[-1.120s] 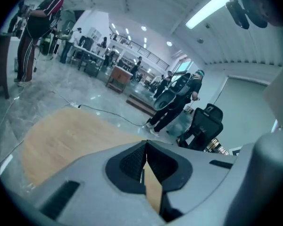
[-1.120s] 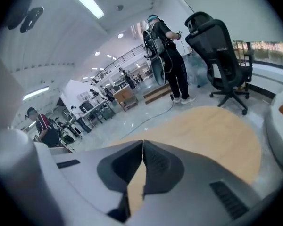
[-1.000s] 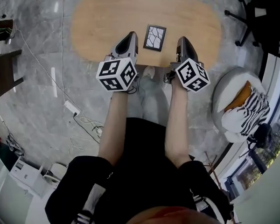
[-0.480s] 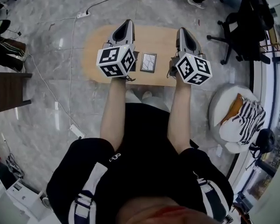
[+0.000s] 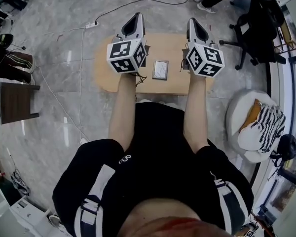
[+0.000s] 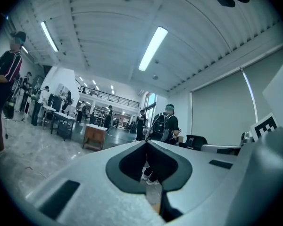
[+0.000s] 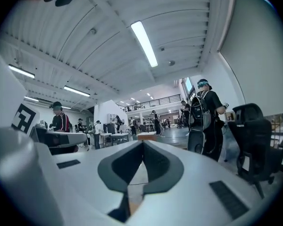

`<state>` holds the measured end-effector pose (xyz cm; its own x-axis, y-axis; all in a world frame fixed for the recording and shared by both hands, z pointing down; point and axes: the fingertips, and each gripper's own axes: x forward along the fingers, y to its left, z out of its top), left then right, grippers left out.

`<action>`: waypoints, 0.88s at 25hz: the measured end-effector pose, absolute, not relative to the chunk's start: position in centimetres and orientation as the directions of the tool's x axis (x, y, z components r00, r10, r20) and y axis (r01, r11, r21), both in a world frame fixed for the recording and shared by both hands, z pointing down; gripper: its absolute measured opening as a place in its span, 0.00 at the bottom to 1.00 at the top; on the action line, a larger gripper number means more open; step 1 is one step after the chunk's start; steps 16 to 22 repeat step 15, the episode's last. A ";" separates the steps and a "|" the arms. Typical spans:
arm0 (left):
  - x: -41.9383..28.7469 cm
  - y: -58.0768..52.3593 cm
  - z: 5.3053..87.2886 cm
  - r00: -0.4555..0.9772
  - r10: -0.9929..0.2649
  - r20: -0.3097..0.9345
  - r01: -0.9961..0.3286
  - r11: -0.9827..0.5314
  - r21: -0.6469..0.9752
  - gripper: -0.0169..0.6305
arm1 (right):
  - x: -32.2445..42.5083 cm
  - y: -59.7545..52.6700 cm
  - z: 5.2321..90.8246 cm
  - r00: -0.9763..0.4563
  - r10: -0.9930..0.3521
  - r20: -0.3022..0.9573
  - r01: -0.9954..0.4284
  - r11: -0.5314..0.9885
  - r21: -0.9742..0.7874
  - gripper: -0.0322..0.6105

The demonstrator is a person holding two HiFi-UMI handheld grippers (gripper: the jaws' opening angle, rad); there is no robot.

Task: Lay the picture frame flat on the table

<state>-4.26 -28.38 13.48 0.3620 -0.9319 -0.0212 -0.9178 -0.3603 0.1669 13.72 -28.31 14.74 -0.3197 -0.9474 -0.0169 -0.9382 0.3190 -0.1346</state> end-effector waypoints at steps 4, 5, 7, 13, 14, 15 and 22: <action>-4.2 -28.8 13.4 0.364 -0.931 -0.024 -0.917 -0.363 0.163 0.04 | 13.6 -28.5 14.3 -0.318 -0.948 -0.018 -0.941 0.318 -0.114 0.07; -4.1 -28.8 13.3 0.365 -0.931 -0.025 -0.917 -0.364 0.161 0.04 | 13.7 -28.5 14.3 -0.316 -0.949 -0.018 -0.942 0.316 -0.111 0.07; -4.1 -28.8 13.1 0.365 -0.930 -0.025 -0.918 -0.365 0.158 0.04 | 13.8 -28.4 14.0 -0.312 -0.950 -0.018 -0.944 0.312 -0.105 0.07; -3.7 -28.9 13.4 0.361 -0.932 -0.020 -0.921 -0.360 0.150 0.04 | 15.0 -28.5 13.8 -0.297 -0.955 -0.021 -0.950 0.298 -0.095 0.07; -3.2 -28.9 13.5 0.361 -0.932 -0.020 -0.921 -0.360 0.146 0.04 | 15.6 -28.4 13.9 -0.295 -0.955 -0.022 -0.951 0.295 -0.094 0.07; -2.7 -28.9 13.7 0.362 -0.932 -0.019 -0.922 -0.361 0.142 0.04 | 16.2 -28.4 14.1 -0.292 -0.956 -0.024 -0.951 0.293 -0.094 0.07; -2.7 -28.9 13.7 0.362 -0.932 -0.019 -0.922 -0.361 0.142 0.04 | 16.2 -28.4 14.1 -0.292 -0.956 -0.024 -0.951 0.293 -0.094 0.07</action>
